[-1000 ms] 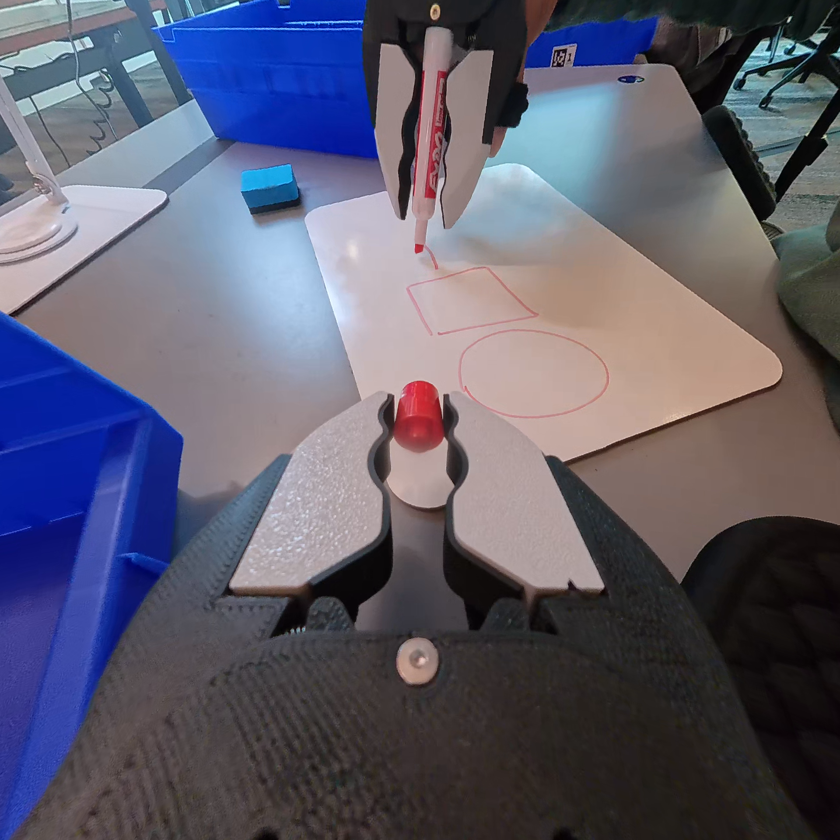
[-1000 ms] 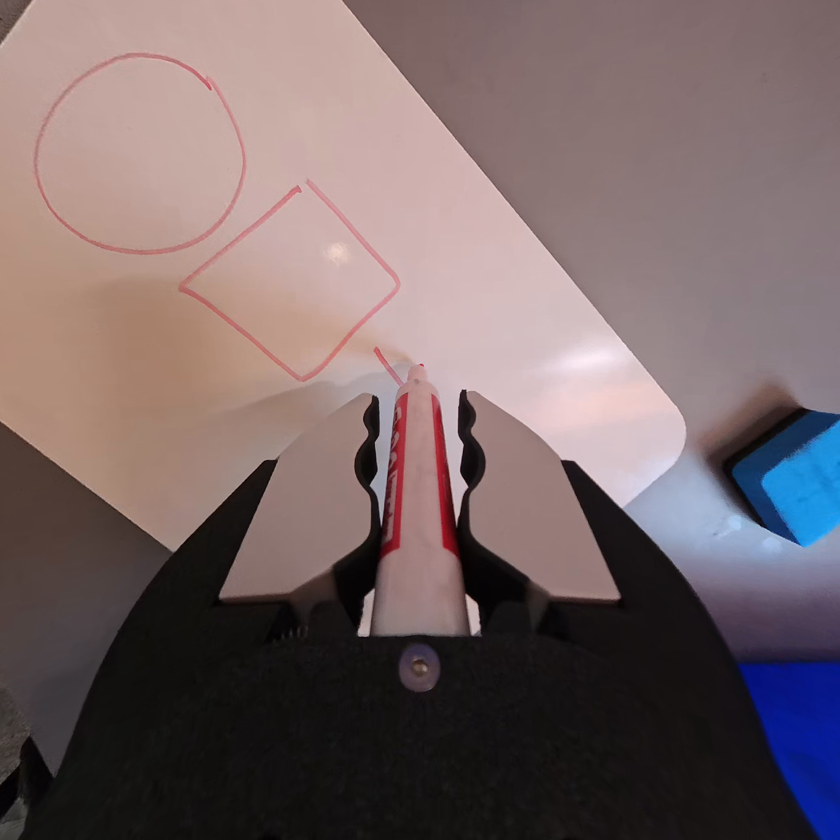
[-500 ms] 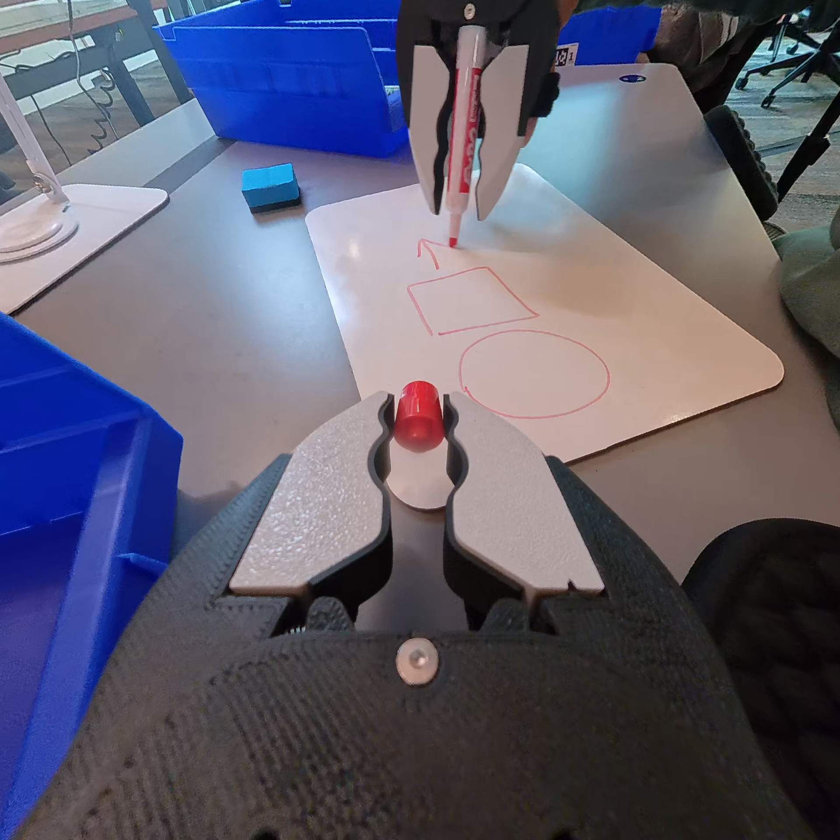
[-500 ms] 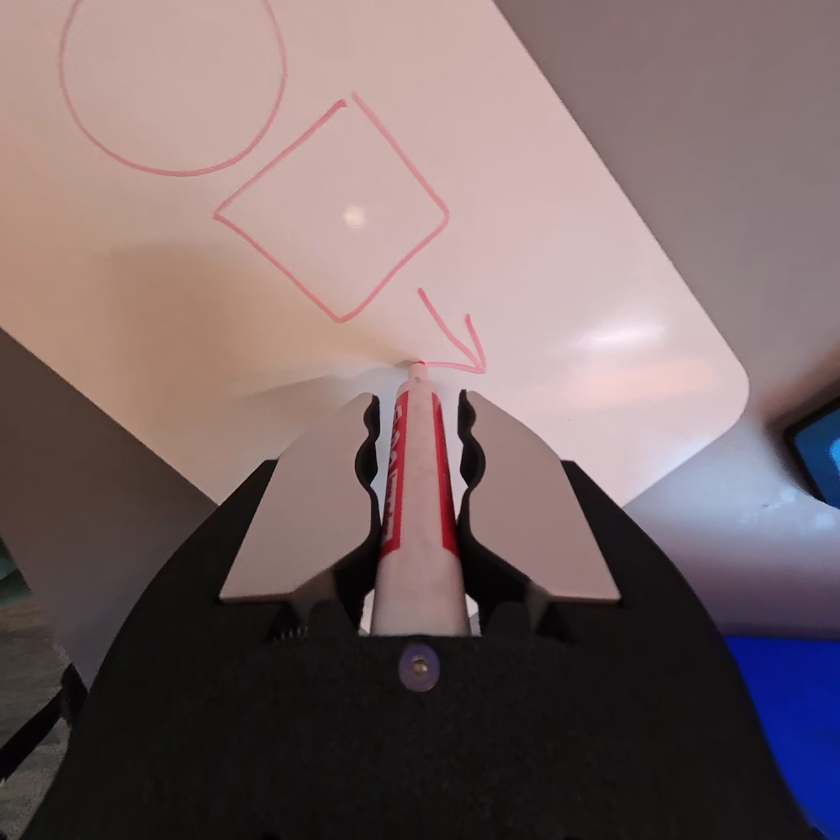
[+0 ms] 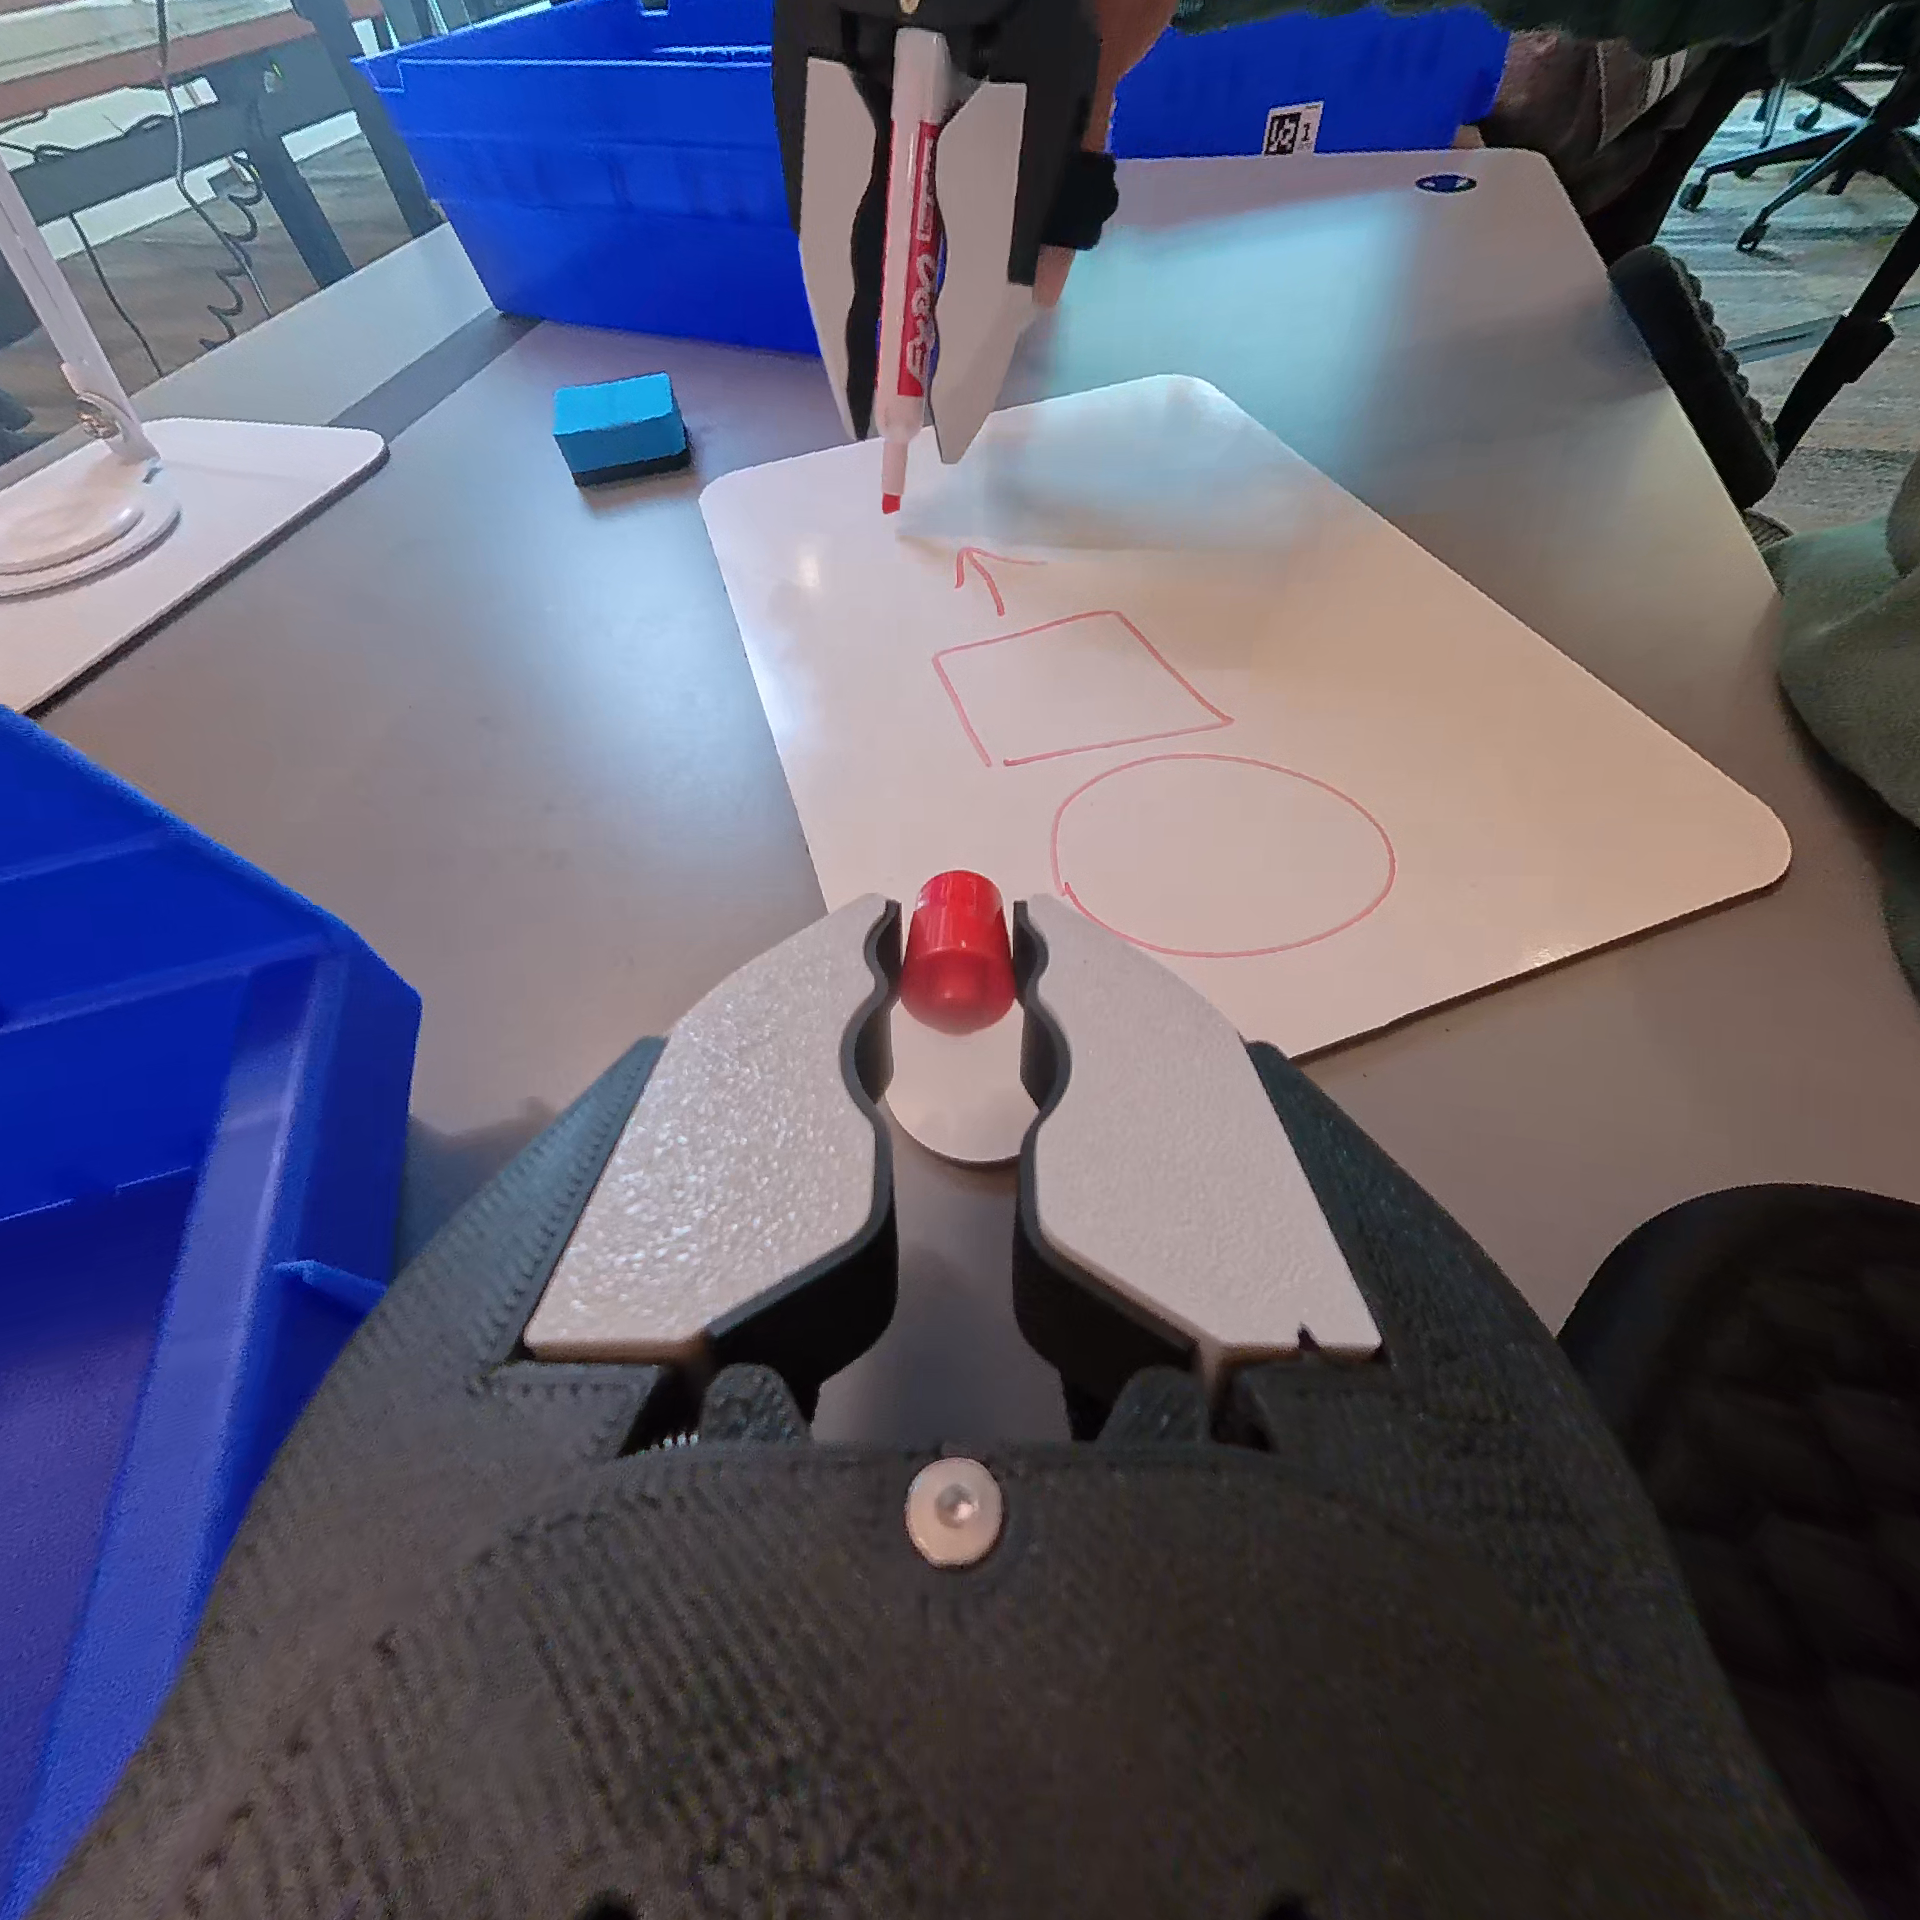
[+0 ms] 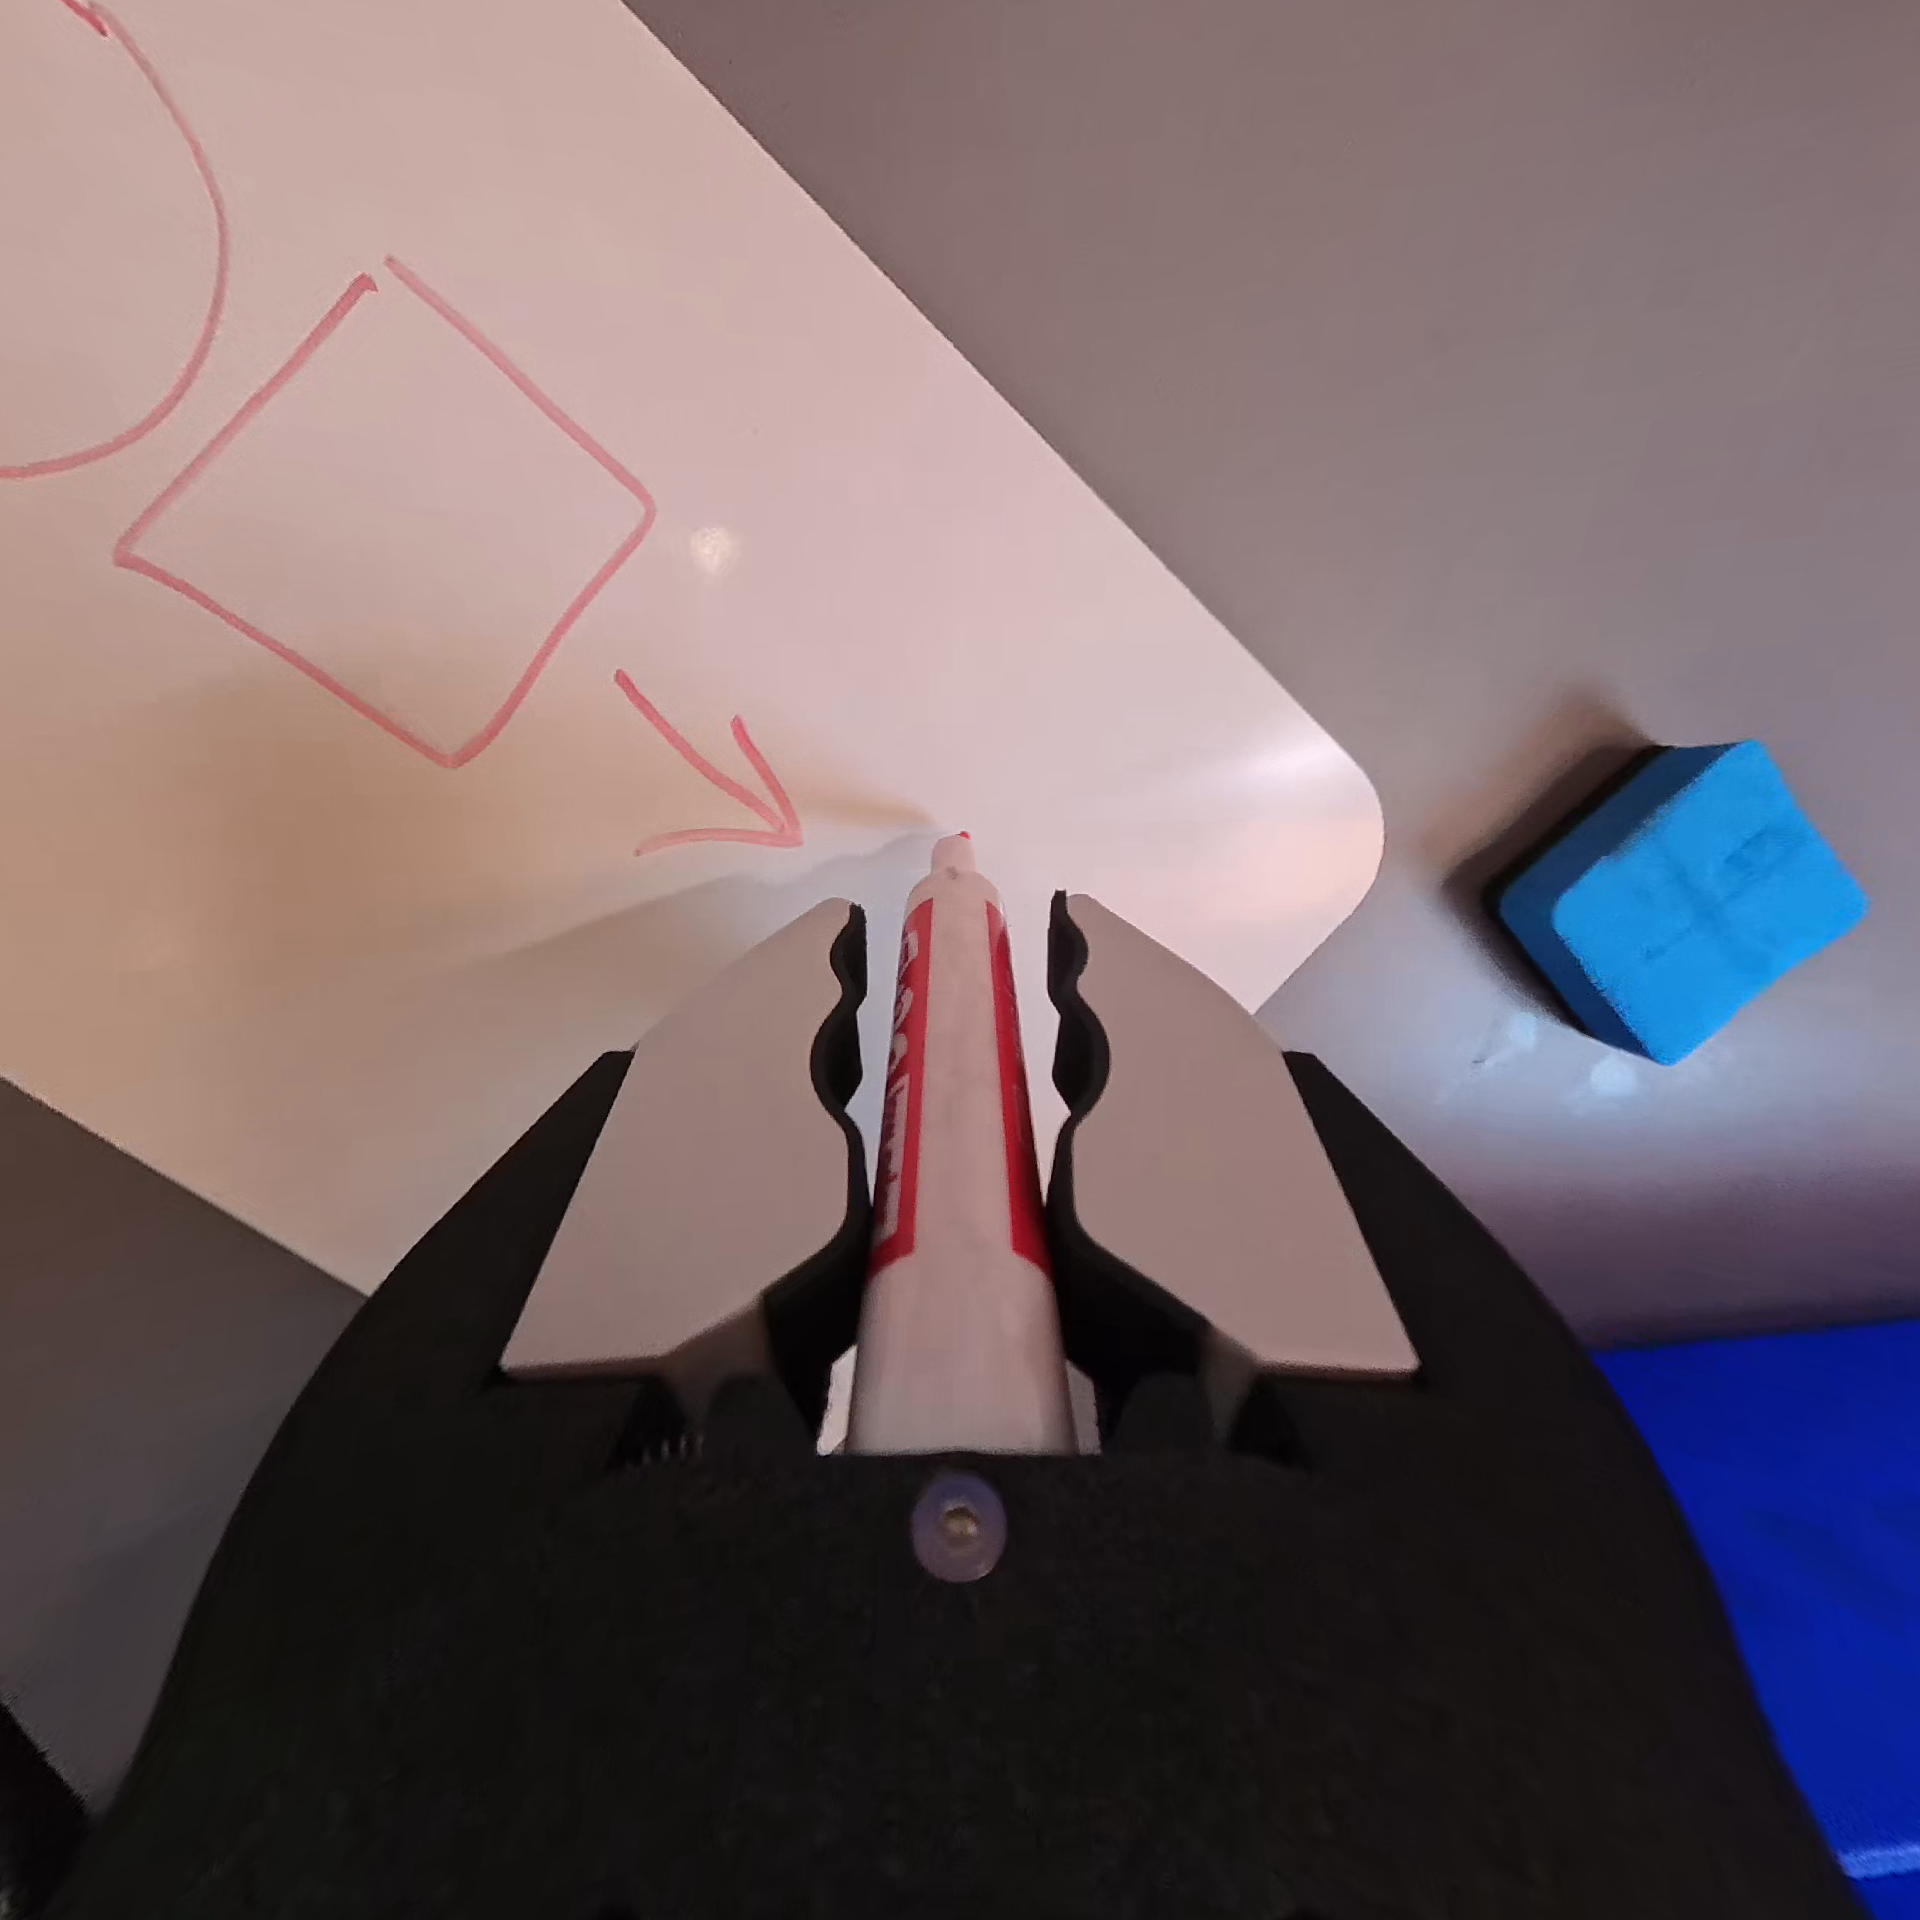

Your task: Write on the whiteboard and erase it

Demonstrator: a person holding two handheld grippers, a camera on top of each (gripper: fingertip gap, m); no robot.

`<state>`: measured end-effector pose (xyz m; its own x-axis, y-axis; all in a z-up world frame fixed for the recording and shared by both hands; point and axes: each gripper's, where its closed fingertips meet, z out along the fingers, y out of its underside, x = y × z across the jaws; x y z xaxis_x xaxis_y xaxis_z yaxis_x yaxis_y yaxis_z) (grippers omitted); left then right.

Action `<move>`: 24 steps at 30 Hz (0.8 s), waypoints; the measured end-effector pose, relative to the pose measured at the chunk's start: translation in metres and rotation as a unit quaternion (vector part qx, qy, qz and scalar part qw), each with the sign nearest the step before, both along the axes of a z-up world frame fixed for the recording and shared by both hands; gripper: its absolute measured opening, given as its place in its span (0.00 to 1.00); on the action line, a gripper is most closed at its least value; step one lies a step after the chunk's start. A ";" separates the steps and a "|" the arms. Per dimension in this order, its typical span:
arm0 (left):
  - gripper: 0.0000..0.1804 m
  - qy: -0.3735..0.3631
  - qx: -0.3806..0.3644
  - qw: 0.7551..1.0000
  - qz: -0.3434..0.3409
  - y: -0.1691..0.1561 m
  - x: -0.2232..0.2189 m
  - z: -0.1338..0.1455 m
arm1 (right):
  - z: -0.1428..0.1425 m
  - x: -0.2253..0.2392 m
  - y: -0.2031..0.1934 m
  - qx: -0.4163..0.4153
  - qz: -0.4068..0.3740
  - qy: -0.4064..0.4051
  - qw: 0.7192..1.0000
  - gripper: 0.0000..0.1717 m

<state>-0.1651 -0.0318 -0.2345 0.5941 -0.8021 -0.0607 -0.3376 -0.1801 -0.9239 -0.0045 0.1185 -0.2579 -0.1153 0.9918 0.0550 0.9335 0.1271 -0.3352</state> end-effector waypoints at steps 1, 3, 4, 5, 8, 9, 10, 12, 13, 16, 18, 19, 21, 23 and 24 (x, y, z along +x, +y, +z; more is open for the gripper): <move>0.11 0.000 0.000 1.000 0.000 0.000 0.000 0.000 | -0.001 -0.001 0.002 0.004 0.000 -0.003 1.000 0.20; 0.11 0.002 0.001 1.000 -0.001 0.000 0.000 0.000 | -0.003 -0.003 0.008 0.010 -0.002 -0.010 1.000 0.20; 0.11 0.003 0.001 1.000 -0.001 0.000 0.000 -0.001 | -0.004 -0.003 0.009 0.010 -0.003 -0.014 1.000 0.20; 0.11 0.003 0.001 1.000 -0.002 -0.001 0.000 -0.001 | -0.005 -0.003 0.009 0.009 -0.002 -0.016 1.000 0.20; 0.11 0.003 0.001 1.000 -0.002 -0.001 0.001 -0.001 | -0.005 0.000 0.001 -0.006 0.000 -0.027 1.000 0.20; 0.11 0.003 0.001 1.000 -0.002 -0.001 0.001 -0.001 | -0.005 0.003 -0.006 -0.015 0.004 -0.032 0.999 0.20; 0.11 0.003 0.001 1.000 -0.002 -0.001 0.001 -0.001 | -0.005 0.006 -0.014 -0.026 0.008 -0.036 0.999 0.20; 0.11 0.003 0.001 1.000 -0.002 -0.001 0.001 -0.001 | -0.005 0.013 -0.034 -0.048 0.022 -0.044 0.998 0.20; 0.11 0.003 0.001 1.000 -0.002 -0.001 0.001 -0.001 | -0.005 0.017 -0.044 -0.057 0.029 -0.048 0.997 0.20; 0.11 0.004 0.001 1.000 -0.002 -0.001 0.002 -0.001 | -0.005 0.022 -0.055 -0.045 0.039 -0.051 0.997 0.20; 0.11 0.004 0.002 1.000 -0.002 -0.001 0.002 -0.001 | -0.005 0.022 -0.052 -0.043 0.031 -0.050 0.997 0.20; 0.11 0.004 0.002 1.000 -0.001 -0.001 0.002 -0.001 | -0.005 0.023 -0.044 -0.031 0.023 -0.051 0.998 0.20; 0.11 0.005 0.003 1.000 0.001 0.000 0.002 -0.001 | -0.005 0.031 -0.025 -0.013 0.005 -0.059 0.998 0.20; 0.11 0.004 0.003 1.000 0.001 0.000 0.002 -0.001 | -0.005 0.041 -0.007 -0.008 -0.023 -0.065 0.998 0.21; 0.11 0.003 0.001 1.000 0.001 0.000 0.002 -0.001 | -0.005 0.047 0.002 -0.005 -0.034 -0.069 0.997 0.21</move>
<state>-0.1635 -0.0318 -0.2351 0.5957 -0.8004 -0.0665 -0.3434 -0.1790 -0.9220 0.0421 0.1205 -0.2627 -0.0526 0.9981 0.0325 0.9773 0.0582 -0.2038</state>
